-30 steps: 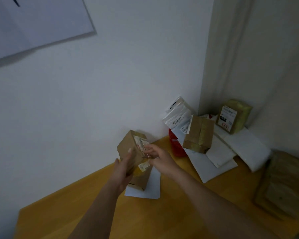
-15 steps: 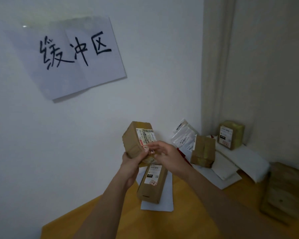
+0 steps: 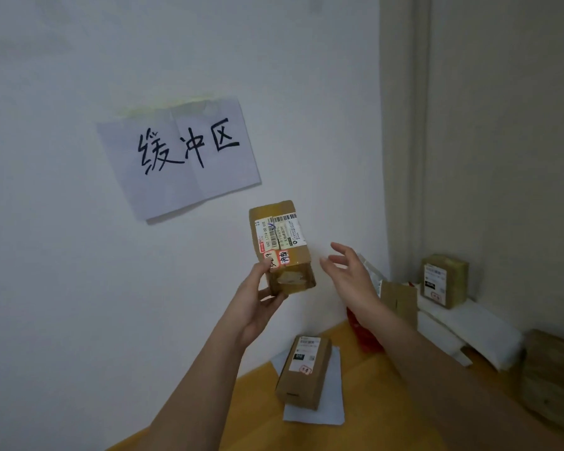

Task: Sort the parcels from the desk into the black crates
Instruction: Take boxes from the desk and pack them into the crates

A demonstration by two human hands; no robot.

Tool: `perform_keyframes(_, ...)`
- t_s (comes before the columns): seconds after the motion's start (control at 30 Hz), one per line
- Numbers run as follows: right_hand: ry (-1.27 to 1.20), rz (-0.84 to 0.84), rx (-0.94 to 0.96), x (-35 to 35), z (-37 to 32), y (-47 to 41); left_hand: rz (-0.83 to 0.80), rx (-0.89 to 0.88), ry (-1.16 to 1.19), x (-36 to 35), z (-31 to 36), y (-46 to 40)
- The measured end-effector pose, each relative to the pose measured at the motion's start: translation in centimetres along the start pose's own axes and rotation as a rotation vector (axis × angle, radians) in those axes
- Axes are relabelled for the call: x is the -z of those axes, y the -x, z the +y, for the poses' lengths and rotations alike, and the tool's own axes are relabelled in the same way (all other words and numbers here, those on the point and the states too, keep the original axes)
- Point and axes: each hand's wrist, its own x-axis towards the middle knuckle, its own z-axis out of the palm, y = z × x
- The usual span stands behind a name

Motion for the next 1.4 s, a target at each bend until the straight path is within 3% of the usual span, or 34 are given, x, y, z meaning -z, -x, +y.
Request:
perform_keyframes(0.2,0.033,-0.074,-0.061,2.3,-1.3,-1.8,0.013,0.045,-0.071,-0.5,2.4,-0.4)
perform_keyframes(0.57,-0.230,-0.305,-0.235,6.0,-3.2,-3.6,0.051,-0.052,-0.373,-1.8,5.0,-1.3)
perform_keyframes(1.1,-0.280,-0.631,-0.195,3.1,-1.7,-5.9,0.105,-0.281,-0.378,1.4,8.9,-1.1)
perform_keyframes(1.4,-0.279,-0.701,-0.217,2.0,-0.6,-4.9,0.073,-0.227,-0.460,1.9,7.8,-0.1)
